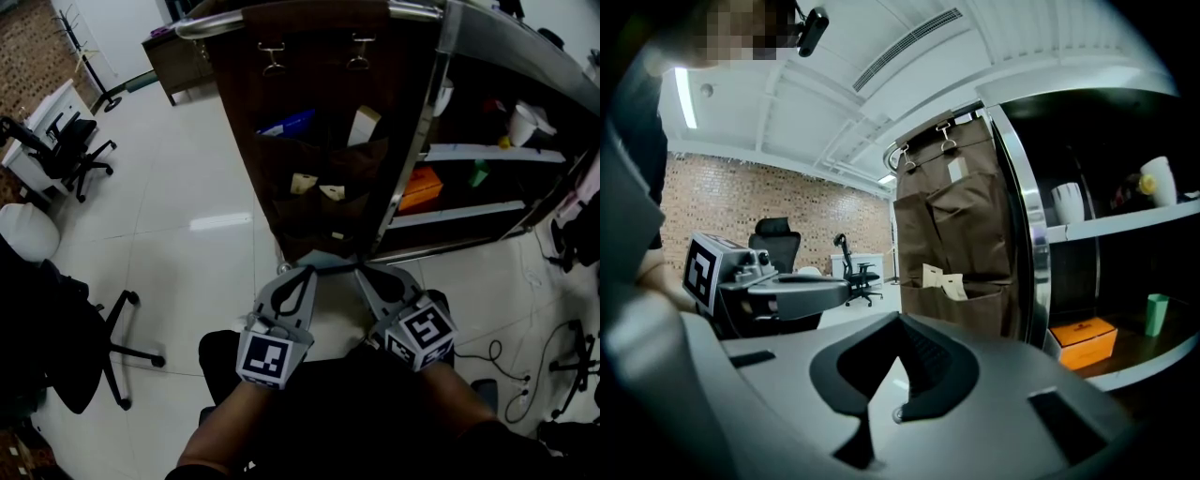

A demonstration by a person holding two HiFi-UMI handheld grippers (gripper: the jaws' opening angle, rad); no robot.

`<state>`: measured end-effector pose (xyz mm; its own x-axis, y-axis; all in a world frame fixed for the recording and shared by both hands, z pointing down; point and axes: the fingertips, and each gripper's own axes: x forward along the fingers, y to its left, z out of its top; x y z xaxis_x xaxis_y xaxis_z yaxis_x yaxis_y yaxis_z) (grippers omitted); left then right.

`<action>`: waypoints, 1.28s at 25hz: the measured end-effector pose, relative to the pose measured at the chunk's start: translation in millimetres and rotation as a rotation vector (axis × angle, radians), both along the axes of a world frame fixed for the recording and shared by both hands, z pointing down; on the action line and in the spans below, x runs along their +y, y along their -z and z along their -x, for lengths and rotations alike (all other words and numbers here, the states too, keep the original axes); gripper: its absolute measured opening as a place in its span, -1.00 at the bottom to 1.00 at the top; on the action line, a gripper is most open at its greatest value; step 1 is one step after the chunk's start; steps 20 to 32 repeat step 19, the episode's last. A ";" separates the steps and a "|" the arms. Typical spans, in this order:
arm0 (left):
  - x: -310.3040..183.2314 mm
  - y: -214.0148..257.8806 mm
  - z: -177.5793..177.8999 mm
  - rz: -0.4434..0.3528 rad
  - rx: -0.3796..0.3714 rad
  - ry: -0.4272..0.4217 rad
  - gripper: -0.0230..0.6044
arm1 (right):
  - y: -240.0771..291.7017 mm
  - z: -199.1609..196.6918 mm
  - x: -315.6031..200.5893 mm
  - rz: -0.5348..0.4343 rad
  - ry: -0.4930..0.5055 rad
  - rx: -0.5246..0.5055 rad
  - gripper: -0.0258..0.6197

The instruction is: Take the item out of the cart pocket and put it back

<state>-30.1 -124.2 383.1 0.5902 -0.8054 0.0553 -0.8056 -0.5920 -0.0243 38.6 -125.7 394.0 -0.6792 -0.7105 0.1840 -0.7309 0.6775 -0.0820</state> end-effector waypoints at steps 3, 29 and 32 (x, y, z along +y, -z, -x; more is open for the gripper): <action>-0.2 -0.3 0.3 0.000 -0.003 0.000 -0.93 | -0.4 1.6 0.3 -0.002 0.006 0.002 -0.89; -0.1 -0.4 0.4 0.000 -0.002 0.001 -0.93 | -2.3 2.9 0.7 0.001 0.008 0.008 -0.89; -0.1 -0.4 0.4 0.000 -0.002 0.001 -0.93 | -2.3 2.9 0.7 0.001 0.008 0.008 -0.89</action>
